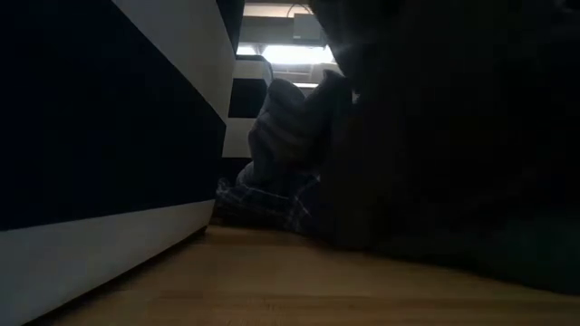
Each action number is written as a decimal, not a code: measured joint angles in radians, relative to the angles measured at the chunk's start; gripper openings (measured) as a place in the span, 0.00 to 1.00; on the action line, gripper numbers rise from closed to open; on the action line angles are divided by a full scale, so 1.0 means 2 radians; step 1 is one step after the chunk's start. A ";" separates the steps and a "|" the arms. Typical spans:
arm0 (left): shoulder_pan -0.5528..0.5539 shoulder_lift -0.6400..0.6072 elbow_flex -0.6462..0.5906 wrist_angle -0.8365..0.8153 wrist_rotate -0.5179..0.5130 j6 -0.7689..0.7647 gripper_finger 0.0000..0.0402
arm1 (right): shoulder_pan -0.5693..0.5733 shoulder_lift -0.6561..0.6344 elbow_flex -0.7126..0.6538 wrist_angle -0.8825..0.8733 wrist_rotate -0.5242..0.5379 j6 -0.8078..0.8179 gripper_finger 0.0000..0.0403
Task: Sort clothes
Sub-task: Put the gray short pants into the bottom blue laundry organizer
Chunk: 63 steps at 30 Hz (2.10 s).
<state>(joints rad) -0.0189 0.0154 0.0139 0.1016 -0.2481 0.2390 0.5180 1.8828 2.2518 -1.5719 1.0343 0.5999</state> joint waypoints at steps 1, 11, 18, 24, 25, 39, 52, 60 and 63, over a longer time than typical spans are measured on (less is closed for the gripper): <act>0.000 0.000 0.000 0.000 0.000 0.000 0.10 | -0.004 0.000 0.012 0.000 0.012 -0.015 0.06; 0.000 0.000 0.000 0.000 0.000 0.000 0.10 | -0.035 -0.007 0.051 0.112 0.071 -0.194 0.07; 0.000 0.000 0.000 0.002 0.000 0.000 0.10 | -0.041 -0.007 0.051 0.310 0.093 -0.405 0.07; 0.000 0.000 0.000 0.003 0.000 -0.002 0.10 | -0.040 -0.007 0.051 0.511 0.081 -0.595 0.07; 0.000 0.000 0.000 0.003 0.000 -0.002 0.10 | -0.040 -0.007 0.051 0.541 0.073 -0.619 0.07; 0.000 0.000 0.000 0.003 0.000 -0.002 0.10 | -0.040 -0.006 0.051 0.757 -0.191 -0.710 0.08; 0.000 0.000 0.000 0.005 0.000 0.001 0.10 | -0.062 0.007 0.052 0.831 -0.409 -0.698 0.08; 0.000 0.000 0.000 0.006 0.000 0.002 0.10 | -0.094 0.042 0.052 0.805 -0.476 -0.609 0.08; 0.000 0.000 0.000 0.006 0.000 0.002 0.10 | -0.100 0.068 0.052 0.798 -0.475 -0.595 0.08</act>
<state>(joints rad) -0.0189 0.0154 0.0139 0.1132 -0.2485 0.2426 0.3178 2.0193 2.3554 0.0243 0.0853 -0.5893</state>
